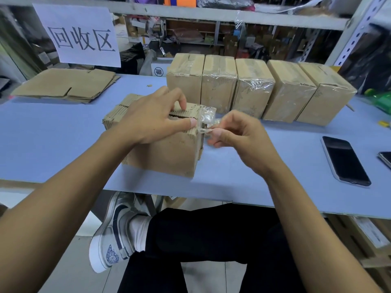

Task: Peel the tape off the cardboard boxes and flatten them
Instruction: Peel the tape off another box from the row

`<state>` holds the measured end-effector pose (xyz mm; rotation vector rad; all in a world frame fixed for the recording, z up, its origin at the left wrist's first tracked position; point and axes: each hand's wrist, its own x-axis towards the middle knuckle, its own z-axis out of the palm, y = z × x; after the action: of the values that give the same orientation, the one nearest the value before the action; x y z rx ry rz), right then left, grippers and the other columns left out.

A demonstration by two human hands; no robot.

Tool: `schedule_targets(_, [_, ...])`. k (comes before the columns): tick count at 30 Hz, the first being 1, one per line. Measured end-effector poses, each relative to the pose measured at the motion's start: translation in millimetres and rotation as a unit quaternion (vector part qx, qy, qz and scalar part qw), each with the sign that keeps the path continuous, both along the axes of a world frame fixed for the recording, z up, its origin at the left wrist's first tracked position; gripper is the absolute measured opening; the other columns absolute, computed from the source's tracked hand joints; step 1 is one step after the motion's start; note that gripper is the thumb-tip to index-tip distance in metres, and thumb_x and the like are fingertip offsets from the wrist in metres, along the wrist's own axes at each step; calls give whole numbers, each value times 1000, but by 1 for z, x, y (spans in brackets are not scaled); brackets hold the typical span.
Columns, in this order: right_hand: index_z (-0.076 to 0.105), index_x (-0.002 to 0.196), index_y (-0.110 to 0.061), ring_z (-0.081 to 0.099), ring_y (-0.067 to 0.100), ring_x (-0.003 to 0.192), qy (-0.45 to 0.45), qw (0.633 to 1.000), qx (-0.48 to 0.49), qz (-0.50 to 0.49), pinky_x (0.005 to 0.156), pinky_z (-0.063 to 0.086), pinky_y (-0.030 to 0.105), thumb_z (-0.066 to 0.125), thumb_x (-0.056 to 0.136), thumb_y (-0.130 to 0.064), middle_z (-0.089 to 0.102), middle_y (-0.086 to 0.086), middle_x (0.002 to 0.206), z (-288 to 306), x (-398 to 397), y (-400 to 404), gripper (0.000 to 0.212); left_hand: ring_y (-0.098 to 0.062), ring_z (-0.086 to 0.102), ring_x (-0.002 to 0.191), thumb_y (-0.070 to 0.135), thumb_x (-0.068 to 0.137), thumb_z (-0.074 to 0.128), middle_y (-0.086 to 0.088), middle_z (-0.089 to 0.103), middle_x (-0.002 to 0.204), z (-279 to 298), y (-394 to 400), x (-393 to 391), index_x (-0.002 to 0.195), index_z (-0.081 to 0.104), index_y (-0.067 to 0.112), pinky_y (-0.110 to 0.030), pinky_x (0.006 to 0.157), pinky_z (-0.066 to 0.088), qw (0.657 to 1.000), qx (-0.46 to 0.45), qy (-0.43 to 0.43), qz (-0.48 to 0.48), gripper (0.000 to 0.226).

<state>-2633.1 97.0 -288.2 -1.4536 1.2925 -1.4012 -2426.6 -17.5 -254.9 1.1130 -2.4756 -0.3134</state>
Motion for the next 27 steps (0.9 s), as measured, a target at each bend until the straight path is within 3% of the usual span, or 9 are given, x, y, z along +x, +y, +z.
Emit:
schedule_targets(5, [59,85,-4,67,20,65,-131,987,-30,-92,72,58,32,66,90,7,68,13,75,0,23,-11,14,-15,57,105,82,70,41,14,46,100,0,-1,1,111,51,53,-42,88,46,1000,-5,-16,-7,51])
schedule_targets(8, [66,84,-1,64,15,63,-142,971,-66,-182,69,56,31,72,89,0,65,5,73,-4,41,-18,7,-15,57,104,81,71,41,15,45,98,-1,-1,1,112,51,55,-42,88,46,1000,-3,-11,-7,50])
schedule_targets(12, [76,92,-8,64,10,72,-141,963,-82,-216,72,55,29,74,92,-21,72,2,81,-11,57,-19,13,-16,57,103,82,70,42,13,46,98,-1,-4,0,115,51,56,-45,89,47,1000,2,-7,-4,53])
schedule_targets(14, [74,98,-20,66,11,81,-115,967,-85,-210,77,55,29,82,84,-21,69,1,90,-15,60,-17,16,-14,56,100,84,70,40,14,45,98,-2,-5,0,117,51,59,-41,85,47,1000,1,-7,-3,54])
schedule_targets(17, [64,99,-30,64,13,86,-101,974,-74,-190,78,54,27,88,76,-18,62,-3,88,-16,56,-23,36,-8,50,92,78,76,33,16,43,98,-4,-5,1,120,44,66,-34,75,40,1000,-5,-13,-16,46])
schedule_targets(20, [67,99,-22,61,13,77,-76,978,-82,-176,72,51,29,81,79,-14,62,3,85,-14,45,-32,26,-3,47,89,66,84,31,15,42,101,-3,-5,3,121,37,71,-31,70,36,999,2,-21,-32,38])
schedule_targets(23, [75,105,-17,62,11,84,8,971,-119,-207,74,50,24,74,87,-17,63,3,95,-21,42,-38,18,0,46,87,59,88,32,13,41,101,-1,-3,3,113,48,65,-30,64,30,999,0,-31,-35,31])
schedule_targets(27, [74,118,-11,52,9,91,178,918,-202,-290,81,44,12,63,96,-16,52,3,106,-32,50,-43,25,-4,47,85,60,87,31,12,41,102,-3,-2,3,109,61,53,-30,63,30,999,-8,-36,-32,37])
